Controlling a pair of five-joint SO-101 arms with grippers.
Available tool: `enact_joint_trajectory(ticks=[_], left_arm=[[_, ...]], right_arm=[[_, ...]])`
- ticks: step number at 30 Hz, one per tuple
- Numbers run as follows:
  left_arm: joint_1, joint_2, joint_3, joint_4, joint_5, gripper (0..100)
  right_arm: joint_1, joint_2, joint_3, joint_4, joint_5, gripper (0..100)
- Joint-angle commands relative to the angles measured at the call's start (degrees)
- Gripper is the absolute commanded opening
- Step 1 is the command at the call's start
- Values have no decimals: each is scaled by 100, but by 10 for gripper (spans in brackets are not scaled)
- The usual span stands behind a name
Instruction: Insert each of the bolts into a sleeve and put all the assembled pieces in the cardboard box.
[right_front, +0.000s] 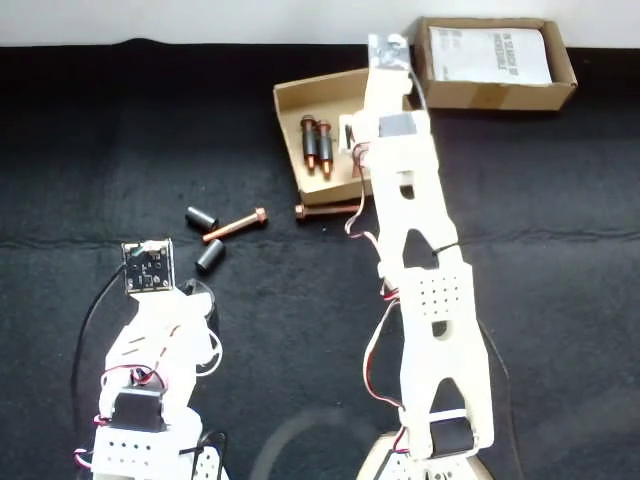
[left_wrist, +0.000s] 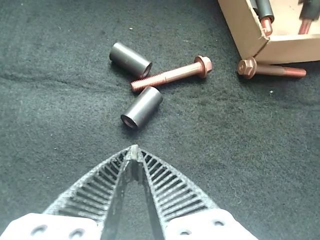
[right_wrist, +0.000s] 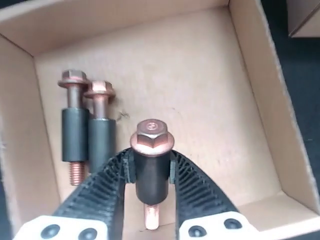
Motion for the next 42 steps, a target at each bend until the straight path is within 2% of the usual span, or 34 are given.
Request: enact_joint_trajectory(ticks=[1,5,12,17,21,27,39,42], left_arm=[[-92,-84,101,-88,-9,12],[-198,-84,101,-193,0,12],[-198,-84,101,-193,-18,11],[-391,-92,101,-308,0,10],[-1086,-92,101,-686,9,10],[-2527,-75,101,-932,9,10],[-4734,-66,101,-721,-26,10],[-5147,-66,101,-404,-26,11]], right_arm=[[-101,-233,-391,92,396,100],[-242,-514,-391,470,413,299],[-268,-1244,-391,892,413,306],[-760,-1842,-391,1833,413,291],[-1244,-2105,-391,2079,413,188],[-1640,-2519,-382,2229,413,22],[-2404,-2774,-365,3591,352,12],[-2607,-2730,-321,3591,-536,12]])
